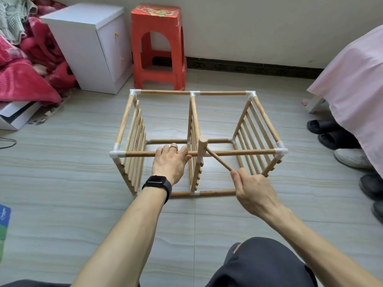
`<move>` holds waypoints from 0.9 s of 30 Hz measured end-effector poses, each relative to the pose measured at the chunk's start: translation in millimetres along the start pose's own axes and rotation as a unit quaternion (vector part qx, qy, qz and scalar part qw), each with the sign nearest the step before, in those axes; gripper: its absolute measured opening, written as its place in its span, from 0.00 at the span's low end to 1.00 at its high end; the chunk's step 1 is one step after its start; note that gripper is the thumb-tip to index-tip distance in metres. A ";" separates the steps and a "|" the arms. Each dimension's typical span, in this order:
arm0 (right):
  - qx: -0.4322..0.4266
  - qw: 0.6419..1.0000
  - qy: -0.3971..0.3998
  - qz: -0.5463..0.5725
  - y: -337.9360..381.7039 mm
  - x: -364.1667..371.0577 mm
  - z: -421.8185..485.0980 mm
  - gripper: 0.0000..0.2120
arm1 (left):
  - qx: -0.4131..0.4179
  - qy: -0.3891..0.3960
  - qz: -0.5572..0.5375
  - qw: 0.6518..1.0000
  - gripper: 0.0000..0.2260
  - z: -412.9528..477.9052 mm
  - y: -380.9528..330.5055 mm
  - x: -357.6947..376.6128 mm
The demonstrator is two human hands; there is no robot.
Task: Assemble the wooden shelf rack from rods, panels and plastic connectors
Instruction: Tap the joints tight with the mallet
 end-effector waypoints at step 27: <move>-0.172 0.978 0.118 0.028 154.6 112.3 83.6 0.18 | -0.315 -0.103 -0.341 0.880 0.13 -93.2 196.5 21.3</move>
Point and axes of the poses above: each hand's wrist, its own z-axis towards the middle knuckle, its own x-axis out of the palm, y = z × x, the point moved 8 cm from there along z, towards the middle knuckle, and after that the axes turned 9 degrees about z, right-handed, at the moved point
